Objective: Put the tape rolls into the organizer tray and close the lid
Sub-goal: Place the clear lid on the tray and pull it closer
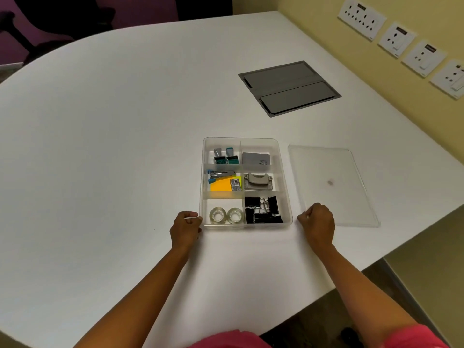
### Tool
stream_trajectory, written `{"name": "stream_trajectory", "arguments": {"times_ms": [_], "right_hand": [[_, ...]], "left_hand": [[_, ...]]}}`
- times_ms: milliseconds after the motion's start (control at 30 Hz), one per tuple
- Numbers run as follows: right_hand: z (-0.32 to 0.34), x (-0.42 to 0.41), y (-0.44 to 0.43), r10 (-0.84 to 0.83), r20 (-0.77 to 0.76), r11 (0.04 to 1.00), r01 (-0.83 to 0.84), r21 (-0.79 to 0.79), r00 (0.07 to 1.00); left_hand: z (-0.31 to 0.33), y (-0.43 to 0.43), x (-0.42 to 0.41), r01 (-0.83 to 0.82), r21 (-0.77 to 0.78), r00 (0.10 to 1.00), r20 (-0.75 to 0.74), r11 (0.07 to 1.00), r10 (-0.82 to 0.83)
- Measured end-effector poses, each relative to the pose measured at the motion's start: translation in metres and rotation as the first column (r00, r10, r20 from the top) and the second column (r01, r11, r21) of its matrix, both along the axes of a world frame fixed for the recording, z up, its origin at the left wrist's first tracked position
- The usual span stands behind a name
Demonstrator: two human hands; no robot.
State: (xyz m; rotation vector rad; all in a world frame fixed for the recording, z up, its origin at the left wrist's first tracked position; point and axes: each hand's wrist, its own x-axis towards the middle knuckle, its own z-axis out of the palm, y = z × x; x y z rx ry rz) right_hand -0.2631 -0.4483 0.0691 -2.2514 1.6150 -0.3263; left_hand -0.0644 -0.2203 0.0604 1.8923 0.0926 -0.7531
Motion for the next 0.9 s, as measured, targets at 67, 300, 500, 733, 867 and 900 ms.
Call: {"name": "stream_trajectory", "arguments": {"times_ms": [67, 300, 500, 733, 867, 900], "right_hand": [[0.008, 0.001, 0.001, -0.001, 0.020, 0.999, 0.002, -0.050, 1.000], [0.057, 0.008, 0.015, 0.065, 0.087, 0.904, -0.021, -0.427, 0.994], [0.088, 0.020, 0.058, 0.252, 0.193, 0.769, -0.076, -0.635, 0.948], [0.126, 0.038, 0.082, 0.347, 0.549, 0.862, -0.027, -0.507, 0.761], [0.143, 0.049, 0.079, 0.135, 0.842, 0.991, -0.057, -0.123, 0.523], [0.145, 0.049, 0.074, 0.025, 0.890, 0.997, -0.081, 0.014, 0.455]], "left_hand": [[0.001, 0.001, 0.002, 0.014, -0.003, 1.000, -0.013, 1.000, -0.014], [0.006, 0.010, 0.009, 0.051, 0.004, 0.999, 0.013, 0.999, -0.051], [0.018, 0.011, 0.009, 0.040, -0.029, 0.998, 0.042, 0.999, -0.039], [0.035, -0.010, 0.002, 0.027, -0.142, 0.997, 0.071, 0.990, -0.017], [0.043, -0.026, -0.001, 0.016, -0.170, 1.000, -0.004, 0.985, -0.016], [0.045, -0.030, -0.002, 0.008, -0.172, 0.999, -0.029, 0.985, -0.013]]}}
